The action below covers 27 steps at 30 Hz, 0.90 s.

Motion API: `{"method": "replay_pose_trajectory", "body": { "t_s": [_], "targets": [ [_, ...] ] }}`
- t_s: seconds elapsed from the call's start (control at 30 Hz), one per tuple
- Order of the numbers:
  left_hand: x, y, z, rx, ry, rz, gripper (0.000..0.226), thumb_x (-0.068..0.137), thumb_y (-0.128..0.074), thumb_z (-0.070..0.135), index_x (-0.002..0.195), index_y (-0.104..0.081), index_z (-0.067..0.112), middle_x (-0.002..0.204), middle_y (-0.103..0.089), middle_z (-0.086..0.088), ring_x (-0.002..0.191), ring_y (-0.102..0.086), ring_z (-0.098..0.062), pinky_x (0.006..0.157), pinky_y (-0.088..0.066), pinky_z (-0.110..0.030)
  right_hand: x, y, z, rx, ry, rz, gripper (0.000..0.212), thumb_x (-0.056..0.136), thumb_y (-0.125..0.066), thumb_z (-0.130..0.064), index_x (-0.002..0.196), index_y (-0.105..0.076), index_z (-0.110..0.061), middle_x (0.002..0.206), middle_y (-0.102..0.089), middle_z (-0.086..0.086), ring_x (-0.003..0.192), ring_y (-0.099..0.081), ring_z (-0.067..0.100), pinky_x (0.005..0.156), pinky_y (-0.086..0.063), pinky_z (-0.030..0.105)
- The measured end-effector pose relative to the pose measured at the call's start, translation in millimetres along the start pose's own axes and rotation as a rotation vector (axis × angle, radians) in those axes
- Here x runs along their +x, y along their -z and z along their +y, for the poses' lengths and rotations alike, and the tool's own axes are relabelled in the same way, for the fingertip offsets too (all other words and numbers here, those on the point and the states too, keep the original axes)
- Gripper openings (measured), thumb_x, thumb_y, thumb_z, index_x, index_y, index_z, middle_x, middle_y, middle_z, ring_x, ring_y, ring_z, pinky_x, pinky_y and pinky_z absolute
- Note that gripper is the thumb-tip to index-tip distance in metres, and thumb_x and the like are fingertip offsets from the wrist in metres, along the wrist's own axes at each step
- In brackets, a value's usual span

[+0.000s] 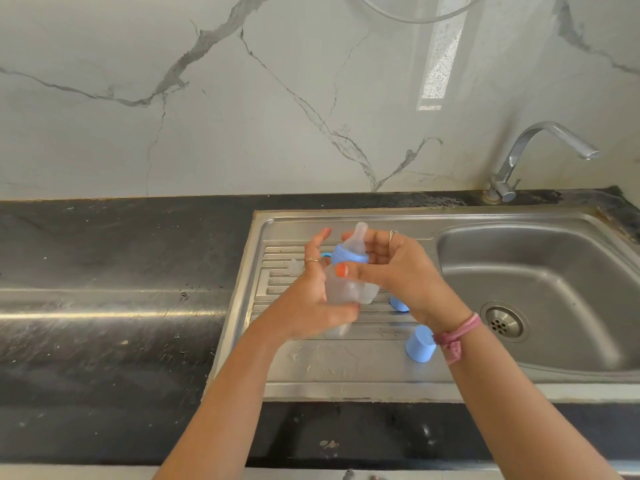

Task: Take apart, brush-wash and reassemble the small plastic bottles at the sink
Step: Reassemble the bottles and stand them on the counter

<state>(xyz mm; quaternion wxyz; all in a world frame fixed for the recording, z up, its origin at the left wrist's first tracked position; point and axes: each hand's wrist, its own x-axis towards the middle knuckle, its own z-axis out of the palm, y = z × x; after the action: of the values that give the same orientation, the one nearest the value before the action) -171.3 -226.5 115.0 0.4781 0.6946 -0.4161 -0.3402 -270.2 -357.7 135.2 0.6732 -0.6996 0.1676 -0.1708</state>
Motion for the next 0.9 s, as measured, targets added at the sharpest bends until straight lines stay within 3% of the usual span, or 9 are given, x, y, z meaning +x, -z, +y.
{"method": "replay_pose_trajectory", "body": {
  "t_s": [0.1,0.2,0.3,0.43,0.57,0.67,0.77,0.83,0.9],
  "targets": [
    [0.7,2.9,-5.7,0.006,-0.005,0.075,0.116,0.070,-0.084,0.017,0.152,-0.003,0.036,0.122,-0.054,0.027,0.117,-0.055,0.002,0.103,-0.044,-0.027,5.1,-10.4,4.1,-0.096,0.004,0.157,0.055,0.059,-0.091,-0.028,0.104,-0.062,-0.021,0.098,-0.068,0.003,0.090,-0.064,0.012,0.079,-0.053,0.026],
    [0.2,5.6,-4.9,-0.075,-0.009,0.103,0.112,0.051,-0.092,0.028,0.144,-0.030,0.032,0.117,-0.064,0.014,0.112,-0.062,-0.006,0.095,-0.051,-0.031,6.0,11.6,-2.3,0.043,-0.030,-0.211,0.065,0.070,-0.083,-0.021,0.127,-0.052,-0.025,0.112,-0.066,-0.008,0.107,-0.064,0.010,0.088,-0.052,0.025],
    [1.0,7.7,-1.7,-0.193,0.007,0.086,0.097,0.046,-0.093,0.025,0.130,-0.045,0.029,0.113,-0.069,0.004,0.106,-0.066,-0.012,0.089,-0.055,-0.033,4.6,26.6,-4.5,0.091,-0.011,-0.462,0.057,0.083,-0.065,0.001,0.136,-0.048,-0.013,0.132,-0.061,0.004,0.124,-0.056,0.025,0.099,-0.048,0.034],
    [4.2,12.1,-1.5,-0.074,0.099,0.036,0.063,0.053,-0.083,0.048,0.111,-0.066,0.027,0.100,-0.074,0.004,0.094,-0.070,-0.014,0.086,-0.057,-0.038,6.5,4.0,-1.5,0.065,-0.068,-0.117,0.045,0.070,-0.082,-0.017,0.112,-0.067,-0.008,0.111,-0.071,0.015,0.103,-0.068,0.028,0.096,-0.052,0.044],
    [4.9,1.6,-6.5,-0.010,0.110,0.262,0.051,0.064,-0.086,0.041,0.107,-0.064,0.023,0.096,-0.072,0.005,0.086,-0.069,-0.013,0.070,-0.053,-0.025,7.8,-18.8,5.2,0.047,-0.096,0.176,0.053,0.060,-0.089,-0.036,0.097,-0.071,-0.004,0.097,-0.071,0.022,0.095,-0.067,0.039,0.086,-0.053,0.057],
    [6.0,-14.8,-8.8,0.171,0.014,0.570,0.056,0.062,-0.088,0.036,0.102,-0.052,0.022,0.100,-0.060,0.004,0.087,-0.061,-0.014,0.065,-0.047,-0.023,6.6,-35.6,3.8,-0.121,-0.003,0.319,0.063,0.052,-0.086,-0.053,0.097,-0.071,-0.012,0.088,-0.073,0.010,0.087,-0.070,0.027,0.080,-0.057,0.048],
    [4.7,-18.5,-6.6,0.169,-0.038,0.674,0.062,0.055,-0.091,0.035,0.098,-0.046,0.025,0.100,-0.056,0.004,0.088,-0.059,-0.013,0.064,-0.046,-0.023,5.2,-41.4,-1.5,-0.268,0.090,0.397,0.049,0.059,-0.088,-0.046,0.098,-0.070,-0.021,0.088,-0.073,-0.007,0.087,-0.068,0.009,0.076,-0.056,0.031],
    [-1.4,-8.1,1.7,-0.032,0.006,0.529,0.061,0.059,-0.091,0.025,0.101,-0.047,0.025,0.098,-0.062,0.005,0.081,-0.063,-0.004,0.063,-0.050,-0.021,7.6,-29.3,-7.2,-0.118,0.061,0.208,0.038,0.067,-0.088,-0.032,0.096,-0.068,-0.017,0.092,-0.073,-0.002,0.089,-0.070,0.014,0.080,-0.057,0.034],
    [-9.8,5.7,11.4,-0.278,0.054,0.144,0.061,0.065,-0.085,0.018,0.114,-0.049,0.029,0.101,-0.065,0.004,0.088,-0.066,-0.002,0.071,-0.055,-0.023,8.5,-14.5,-13.9,0.049,0.020,-0.118,0.030,0.075,-0.080,-0.020,0.102,-0.067,-0.016,0.104,-0.072,0.002,0.099,-0.069,0.018,0.088,-0.055,0.038]
  ]
}}
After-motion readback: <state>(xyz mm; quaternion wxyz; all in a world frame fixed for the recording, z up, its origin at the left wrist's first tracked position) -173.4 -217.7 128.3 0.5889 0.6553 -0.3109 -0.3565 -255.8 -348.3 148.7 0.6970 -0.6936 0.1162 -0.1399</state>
